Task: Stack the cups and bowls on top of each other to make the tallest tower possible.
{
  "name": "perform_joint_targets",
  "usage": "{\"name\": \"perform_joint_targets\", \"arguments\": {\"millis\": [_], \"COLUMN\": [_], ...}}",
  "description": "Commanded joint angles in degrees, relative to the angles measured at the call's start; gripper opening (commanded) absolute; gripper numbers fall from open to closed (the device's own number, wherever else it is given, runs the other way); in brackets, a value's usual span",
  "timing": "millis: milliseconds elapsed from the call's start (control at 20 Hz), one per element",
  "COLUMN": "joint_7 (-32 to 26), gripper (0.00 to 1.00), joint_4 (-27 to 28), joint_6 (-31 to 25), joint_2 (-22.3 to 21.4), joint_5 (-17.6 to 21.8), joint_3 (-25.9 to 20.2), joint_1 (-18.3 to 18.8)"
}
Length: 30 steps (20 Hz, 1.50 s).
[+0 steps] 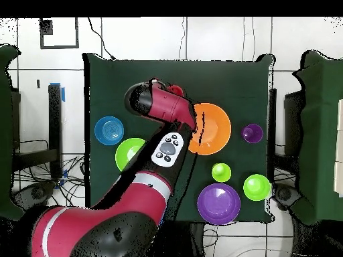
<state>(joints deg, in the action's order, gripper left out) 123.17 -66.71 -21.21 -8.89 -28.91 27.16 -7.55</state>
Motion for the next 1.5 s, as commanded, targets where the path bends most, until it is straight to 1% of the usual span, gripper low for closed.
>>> {"name": "perform_joint_targets", "arguments": {"millis": [50,250,650,1050,1400,1500], "joint_7": [5.71,6.76,7.57,7.11,6.25,5.57], "gripper": [0.00,0.00,0.00,0.00,0.00,0.00], "joint_4": [1.03,2.30,3.60,3.73,3.38,3.08], "joint_6": [-10.08,-13.60,-16.81,-16.03,-14.03,-12.51], "joint_2": [4.78,5.50,6.40,6.62,6.60,6.35], "joint_5": [3.60,3.54,3.39,2.98,2.84,3.01], "joint_3": [-3.35,-1.18,0.75,0.33,-0.68,-1.18], "joint_1": [-1.08,-1.85,-2.76,-2.60,-2.37,-2.18]}}
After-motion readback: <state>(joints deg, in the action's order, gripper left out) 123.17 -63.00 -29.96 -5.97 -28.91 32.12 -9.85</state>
